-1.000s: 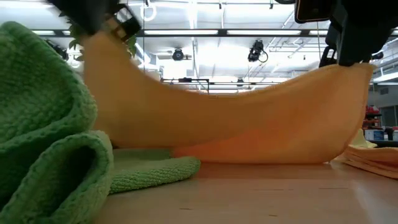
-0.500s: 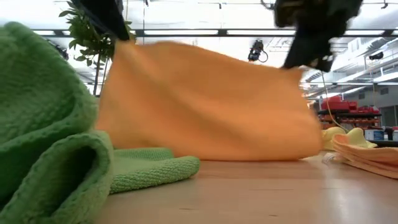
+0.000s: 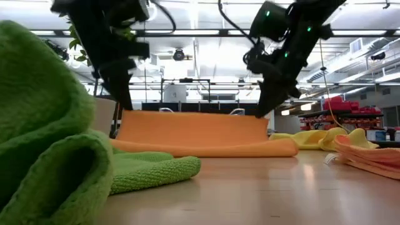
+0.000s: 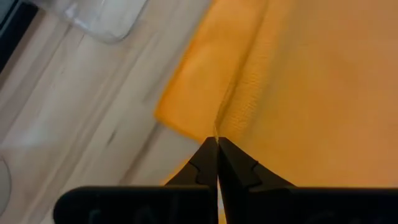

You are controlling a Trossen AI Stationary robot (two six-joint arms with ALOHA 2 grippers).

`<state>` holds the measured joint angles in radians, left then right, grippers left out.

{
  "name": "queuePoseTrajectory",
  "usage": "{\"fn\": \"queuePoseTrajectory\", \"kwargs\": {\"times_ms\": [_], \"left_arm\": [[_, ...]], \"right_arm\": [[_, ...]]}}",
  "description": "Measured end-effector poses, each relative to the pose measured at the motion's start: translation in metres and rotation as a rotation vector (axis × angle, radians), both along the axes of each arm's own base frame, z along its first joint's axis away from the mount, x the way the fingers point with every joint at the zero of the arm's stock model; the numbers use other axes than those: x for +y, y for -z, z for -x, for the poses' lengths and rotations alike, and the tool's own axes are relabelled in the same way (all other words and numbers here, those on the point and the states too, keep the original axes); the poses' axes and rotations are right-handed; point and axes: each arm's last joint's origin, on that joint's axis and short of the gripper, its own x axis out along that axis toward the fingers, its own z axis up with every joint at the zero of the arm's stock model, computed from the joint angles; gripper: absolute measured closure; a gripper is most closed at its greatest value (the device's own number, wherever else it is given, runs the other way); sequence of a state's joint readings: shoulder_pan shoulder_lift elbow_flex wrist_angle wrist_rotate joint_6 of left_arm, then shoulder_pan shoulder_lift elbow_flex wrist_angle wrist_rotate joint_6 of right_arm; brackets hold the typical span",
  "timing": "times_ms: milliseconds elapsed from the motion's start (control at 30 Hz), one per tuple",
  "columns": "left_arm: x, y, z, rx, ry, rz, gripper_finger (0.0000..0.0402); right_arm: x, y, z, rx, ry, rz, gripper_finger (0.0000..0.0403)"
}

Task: Fold microfiber towels
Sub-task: Fold the middle orange towel on the table

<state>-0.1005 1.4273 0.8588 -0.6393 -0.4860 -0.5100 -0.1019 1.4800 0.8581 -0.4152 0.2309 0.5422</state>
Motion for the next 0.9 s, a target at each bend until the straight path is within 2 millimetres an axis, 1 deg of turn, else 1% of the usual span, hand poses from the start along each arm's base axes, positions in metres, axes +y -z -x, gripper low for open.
{"fn": "queuePoseTrajectory", "kwargs": {"times_ms": [133,267,333,467,567,700,800,900], "left_arm": [[0.017,0.011,0.003,0.013,-0.023,-0.017,0.0393],[0.032,0.013,0.001,-0.004,-0.034,-0.022,0.0395],[0.038,0.012,0.001,-0.012,-0.045,-0.029,0.0383],[0.052,0.012,0.002,-0.018,-0.093,-0.030,0.0333],[0.058,0.012,0.003,-0.015,-0.119,-0.031,0.0298],[0.059,0.012,0.004,-0.011,-0.116,-0.015,0.0264],[0.057,0.013,0.003,-0.014,-0.095,0.024,0.0249],[0.056,0.013,0.003,-0.017,-0.081,0.050,0.0246]], "right_arm": [[-0.012,0.013,-0.004,0.037,0.012,-0.017,0.0402],[-0.016,0.021,-0.011,0.019,0.000,-0.022,0.0402],[-0.018,0.022,-0.013,0.006,-0.003,-0.015,0.0402],[-0.026,0.018,-0.010,0.002,0.055,0.003,0.0397],[-0.033,0.010,-0.005,-0.028,0.116,0.018,0.0372],[-0.037,-0.004,0.001,-0.083,0.148,0.020,0.0322],[-0.038,-0.012,0.006,-0.105,0.159,-0.017,0.0285],[-0.036,-0.017,0.010,-0.132,0.172,-0.077,0.0259]]}}
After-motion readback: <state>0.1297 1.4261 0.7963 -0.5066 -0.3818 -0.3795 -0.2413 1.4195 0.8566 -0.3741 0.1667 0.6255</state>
